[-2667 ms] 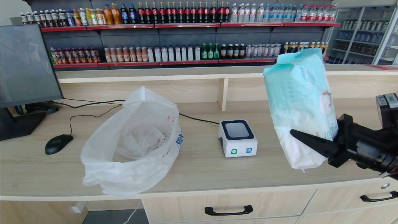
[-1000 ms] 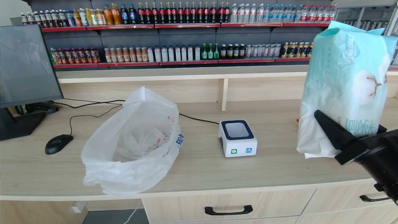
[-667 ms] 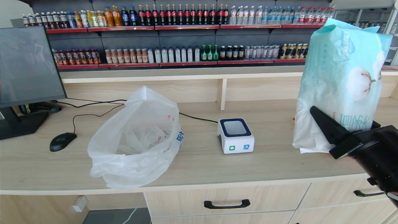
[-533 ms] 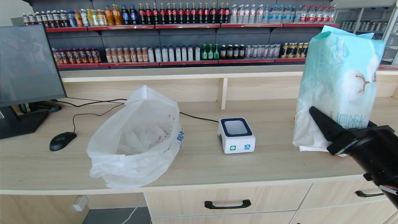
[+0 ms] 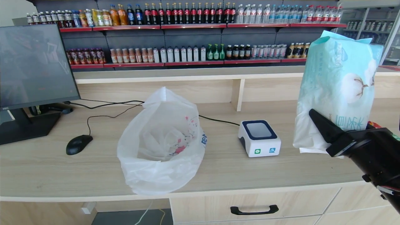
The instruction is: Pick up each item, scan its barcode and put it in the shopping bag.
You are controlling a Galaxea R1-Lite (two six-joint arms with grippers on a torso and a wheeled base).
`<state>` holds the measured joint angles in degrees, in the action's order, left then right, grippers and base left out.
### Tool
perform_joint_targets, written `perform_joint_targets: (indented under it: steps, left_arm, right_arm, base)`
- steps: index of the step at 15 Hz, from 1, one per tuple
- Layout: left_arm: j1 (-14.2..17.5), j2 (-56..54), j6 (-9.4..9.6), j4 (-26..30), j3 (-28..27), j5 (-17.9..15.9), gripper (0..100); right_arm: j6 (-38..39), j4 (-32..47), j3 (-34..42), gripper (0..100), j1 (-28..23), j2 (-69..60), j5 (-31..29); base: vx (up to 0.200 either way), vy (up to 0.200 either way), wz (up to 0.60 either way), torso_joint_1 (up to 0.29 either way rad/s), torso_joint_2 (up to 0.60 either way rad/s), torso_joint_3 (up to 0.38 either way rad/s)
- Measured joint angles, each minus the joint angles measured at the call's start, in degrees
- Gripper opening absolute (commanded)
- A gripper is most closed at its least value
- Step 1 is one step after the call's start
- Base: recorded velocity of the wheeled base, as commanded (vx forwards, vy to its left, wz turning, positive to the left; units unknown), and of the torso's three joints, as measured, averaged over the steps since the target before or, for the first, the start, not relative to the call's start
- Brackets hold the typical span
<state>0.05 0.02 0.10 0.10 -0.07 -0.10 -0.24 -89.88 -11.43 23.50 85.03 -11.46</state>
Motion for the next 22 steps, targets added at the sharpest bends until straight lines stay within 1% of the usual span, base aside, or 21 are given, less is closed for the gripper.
perform_joint_targets:
  steps: [2, 8, 12, 17, 20, 22]
  left_arm:
    - [0.0, 0.0, -0.1, 0.0, 0.0, 0.0, 100]
    - [0.0, 0.0, 0.15, -0.1, 0.0, 0.0, 100]
    - [0.0, 0.0, -0.05, -0.1, 0.0, 0.0, 100]
    - [0.0, 0.0, 0.22, -0.1, 0.1, 0.0, 100]
    - [0.0, 0.0, 0.23, -0.1, 0.1, 0.0, 100]
    - [0.0, 0.0, 0.23, -0.1, 0.1, 0.0, 100]
  right_arm:
    - [0.0, 0.0, 0.5, 0, 0.0, -0.2, 0.0]
    - [0.0, 0.0, 2.5, 0, -1.0, 0.3, -0.1]
    - [0.0, -0.1, 0.0, 0, -1.3, 3.8, 0.0]
    - [0.4, -0.1, -5.8, 0, -1.5, 10.4, 0.2]
    - [0.2, 0.0, -8.5, 0, -2.2, 14.6, 3.2]
    - [0.2, 0.0, -10.0, 0, -3.4, 16.8, 3.5]
  base:
    - [0.0, 0.2, 0.0, 0.002, 0.0, 0.005]
    - [0.0, 0.0, 0.0, 0.0, 0.0, 0.0]
    - [0.0, 0.0, 0.0, 0.0, 0.0, 0.0]
    - [0.0, 0.0, 0.0, 0.0, 0.0, 0.0]
    - [0.0, 0.0, 0.0, 0.0, 0.0, 0.0]
    - [0.0, 0.0, 0.0, 0.0, 0.0, 0.0]
